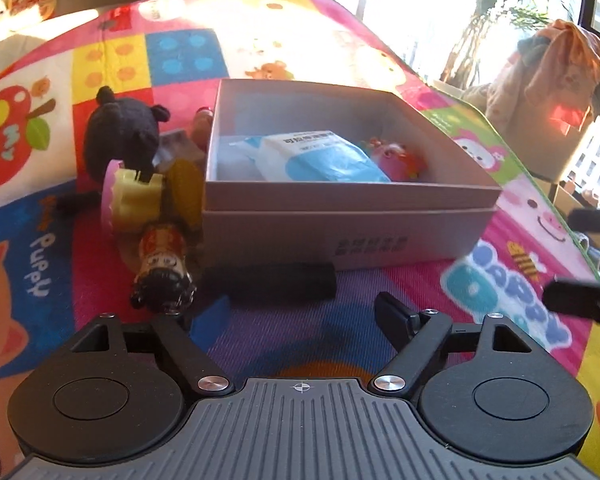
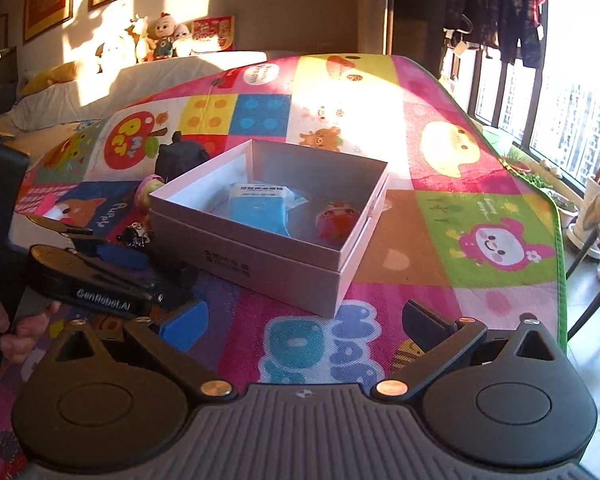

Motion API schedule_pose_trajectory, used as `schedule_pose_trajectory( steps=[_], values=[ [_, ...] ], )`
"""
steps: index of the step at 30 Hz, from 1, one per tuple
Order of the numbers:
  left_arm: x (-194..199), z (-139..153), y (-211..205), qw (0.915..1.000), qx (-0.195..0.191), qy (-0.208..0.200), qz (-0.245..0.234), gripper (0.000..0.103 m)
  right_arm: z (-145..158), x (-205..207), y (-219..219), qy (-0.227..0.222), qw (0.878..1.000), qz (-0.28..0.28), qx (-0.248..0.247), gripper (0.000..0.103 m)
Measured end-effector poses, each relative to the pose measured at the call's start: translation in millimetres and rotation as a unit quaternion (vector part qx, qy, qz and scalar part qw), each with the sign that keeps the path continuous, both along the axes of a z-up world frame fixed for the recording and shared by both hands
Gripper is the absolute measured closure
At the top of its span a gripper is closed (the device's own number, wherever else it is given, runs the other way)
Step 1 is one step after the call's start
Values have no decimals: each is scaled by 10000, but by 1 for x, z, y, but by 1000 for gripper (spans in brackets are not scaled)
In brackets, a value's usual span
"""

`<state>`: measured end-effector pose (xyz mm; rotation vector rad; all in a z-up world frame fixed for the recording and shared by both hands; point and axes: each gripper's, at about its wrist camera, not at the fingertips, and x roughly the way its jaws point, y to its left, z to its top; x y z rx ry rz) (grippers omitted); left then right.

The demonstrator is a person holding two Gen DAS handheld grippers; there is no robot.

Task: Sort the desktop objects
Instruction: 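Grasp the black foam cylinder with the left tool, then grasp the white foam rocket with the right tool while the left tool holds the cylinder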

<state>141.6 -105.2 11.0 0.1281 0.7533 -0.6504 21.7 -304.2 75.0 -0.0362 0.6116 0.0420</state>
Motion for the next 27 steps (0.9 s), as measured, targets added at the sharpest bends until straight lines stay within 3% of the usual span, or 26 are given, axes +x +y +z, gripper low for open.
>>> schedule_pose_trajectory(
  steps=[5,9,13,15,19,24,27],
  values=[
    [3,0,-4,9998,98,-63,150,17,1,-4,5,-16,9999,107,104,0],
    [2,3,2,9992,101,-300,230,12,6,-11,13,-177,9995,252,-105,0],
    [14,-1,0,9991,9,-235,361,11,9,-14,15,-266,9990,253,-264,0],
    [16,-4,-5,9991,104,-281,303,12,8,-14,15,-235,9992,252,-187,0],
    [8,-3,-6,9978,424,-417,289,24,6,-14,15,-187,9995,230,-122,0],
    [-24,9,30,9988,422,57,242,24,8,-11,17,-199,9993,260,-161,0],
    [-60,20,58,9984,535,-117,143,24,12,-6,27,-217,9988,397,-160,0]
  ],
)
